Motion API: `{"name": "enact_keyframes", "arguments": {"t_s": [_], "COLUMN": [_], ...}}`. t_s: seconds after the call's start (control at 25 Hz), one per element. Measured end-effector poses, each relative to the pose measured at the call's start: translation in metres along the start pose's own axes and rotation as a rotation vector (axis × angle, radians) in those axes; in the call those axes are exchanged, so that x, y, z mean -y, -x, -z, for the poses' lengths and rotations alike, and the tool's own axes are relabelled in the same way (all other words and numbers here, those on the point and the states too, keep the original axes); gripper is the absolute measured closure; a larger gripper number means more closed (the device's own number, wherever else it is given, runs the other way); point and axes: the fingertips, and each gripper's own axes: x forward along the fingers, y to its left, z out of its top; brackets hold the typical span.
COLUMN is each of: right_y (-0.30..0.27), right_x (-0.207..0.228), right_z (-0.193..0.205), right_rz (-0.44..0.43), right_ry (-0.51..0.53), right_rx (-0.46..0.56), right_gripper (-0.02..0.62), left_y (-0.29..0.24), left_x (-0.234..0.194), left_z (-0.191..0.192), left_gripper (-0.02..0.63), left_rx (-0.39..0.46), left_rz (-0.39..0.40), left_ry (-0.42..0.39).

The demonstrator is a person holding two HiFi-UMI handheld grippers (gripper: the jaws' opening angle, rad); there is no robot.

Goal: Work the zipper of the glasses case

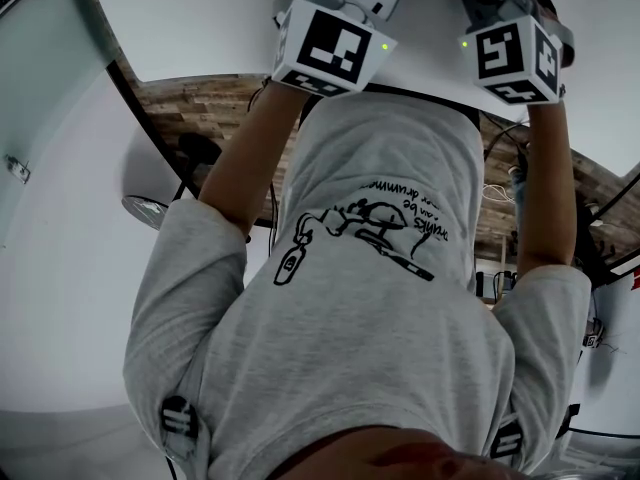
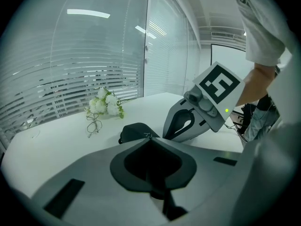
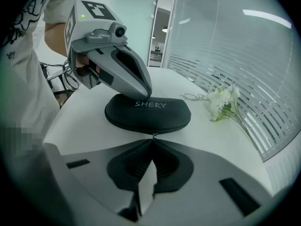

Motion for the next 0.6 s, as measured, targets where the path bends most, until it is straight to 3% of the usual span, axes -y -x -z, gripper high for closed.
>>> {"name": "enact_keyframes", "arguments": {"t_s": [0.6], "right_y": [0.003], "right_x": [-0.014], "right_z": [-0.001], "right_rz": [-0.022], "right_ry": [-0.023], "right_rx": [0.004], "right_gripper": [0.591], "left_y": [0.004], "left_x": [0.001], "left_z": [-0.001], "left_gripper": [0.586], "left_rx": [0.003], "left_rz": [0.002], "left_ry": [0.011]}}
